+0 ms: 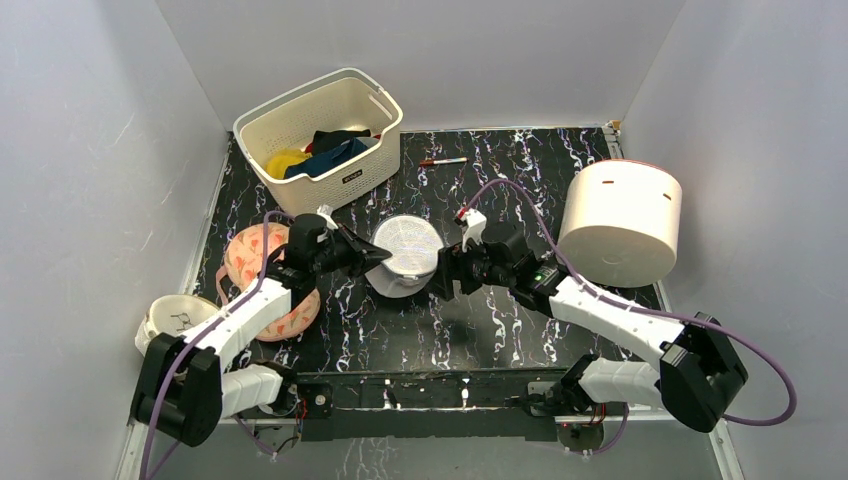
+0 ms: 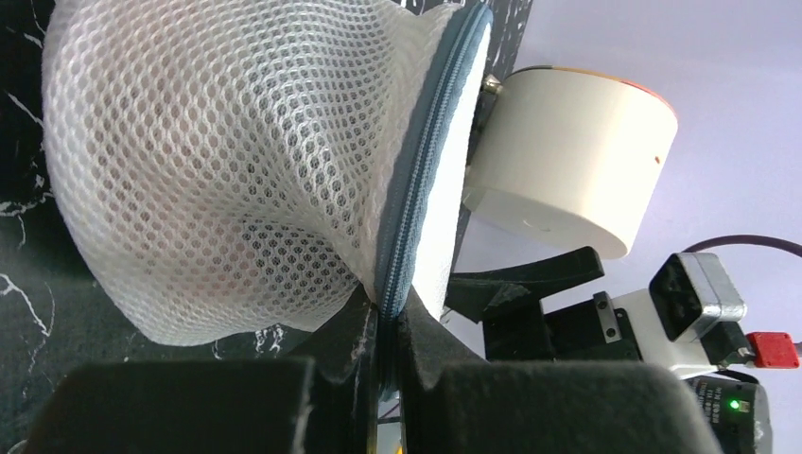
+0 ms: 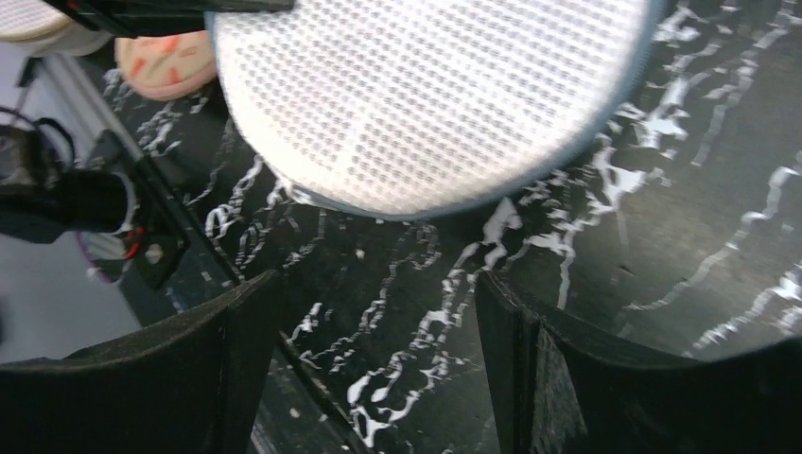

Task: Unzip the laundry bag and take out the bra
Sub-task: Unzip the laundry bag at the center of the board.

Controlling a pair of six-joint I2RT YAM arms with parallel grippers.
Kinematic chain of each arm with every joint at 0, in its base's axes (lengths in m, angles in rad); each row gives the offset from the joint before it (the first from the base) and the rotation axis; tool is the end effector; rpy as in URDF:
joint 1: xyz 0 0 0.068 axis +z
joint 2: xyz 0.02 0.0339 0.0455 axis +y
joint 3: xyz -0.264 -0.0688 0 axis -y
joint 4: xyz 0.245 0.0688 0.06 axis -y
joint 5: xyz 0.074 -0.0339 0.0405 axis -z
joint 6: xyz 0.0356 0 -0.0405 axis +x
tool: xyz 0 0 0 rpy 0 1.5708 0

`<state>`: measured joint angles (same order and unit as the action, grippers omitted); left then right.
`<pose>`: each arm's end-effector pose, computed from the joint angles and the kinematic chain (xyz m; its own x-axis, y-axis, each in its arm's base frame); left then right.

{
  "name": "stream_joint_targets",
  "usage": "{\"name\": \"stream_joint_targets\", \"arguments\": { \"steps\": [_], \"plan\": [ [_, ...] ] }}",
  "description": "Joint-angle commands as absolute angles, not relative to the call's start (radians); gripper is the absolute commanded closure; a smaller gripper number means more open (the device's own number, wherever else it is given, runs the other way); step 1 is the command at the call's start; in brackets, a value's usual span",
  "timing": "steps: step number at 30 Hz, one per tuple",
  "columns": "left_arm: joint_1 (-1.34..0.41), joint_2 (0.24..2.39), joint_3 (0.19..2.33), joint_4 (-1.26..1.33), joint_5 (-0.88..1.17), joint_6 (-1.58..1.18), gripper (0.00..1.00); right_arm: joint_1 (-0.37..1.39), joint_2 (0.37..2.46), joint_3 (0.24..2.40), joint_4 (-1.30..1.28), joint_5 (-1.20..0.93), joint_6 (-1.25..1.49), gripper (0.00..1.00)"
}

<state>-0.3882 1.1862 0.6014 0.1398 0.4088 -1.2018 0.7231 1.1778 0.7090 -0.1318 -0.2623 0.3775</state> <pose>0.2303 -0.1095 0.2271 -0.7774 -0.6067 -0.1660 -0.1266 0.4093 -0.9036 0.1843 0.1750 0.2390 -0.6886 -0.1329 -0.7129 -0.5870 0.6794 0.4403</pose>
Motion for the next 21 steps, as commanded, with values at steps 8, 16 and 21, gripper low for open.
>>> {"name": "stream_joint_targets", "arguments": {
  "steps": [8,16,21],
  "plan": [
    [-0.373,1.077,0.546,0.203,0.473,-1.316,1.0,0.768,1.23,0.706,0.198,-0.406,0.512,0.5],
    [-0.371,1.054,0.536,0.186,0.468,-1.333,1.0,0.768,1.234,0.63,0.325,-0.353,0.593,0.69],
    [-0.371,1.041,0.519,0.218,0.472,-1.352,1.0,0.767,1.248,0.621,0.37,-0.383,0.615,0.78]
  ]
}}
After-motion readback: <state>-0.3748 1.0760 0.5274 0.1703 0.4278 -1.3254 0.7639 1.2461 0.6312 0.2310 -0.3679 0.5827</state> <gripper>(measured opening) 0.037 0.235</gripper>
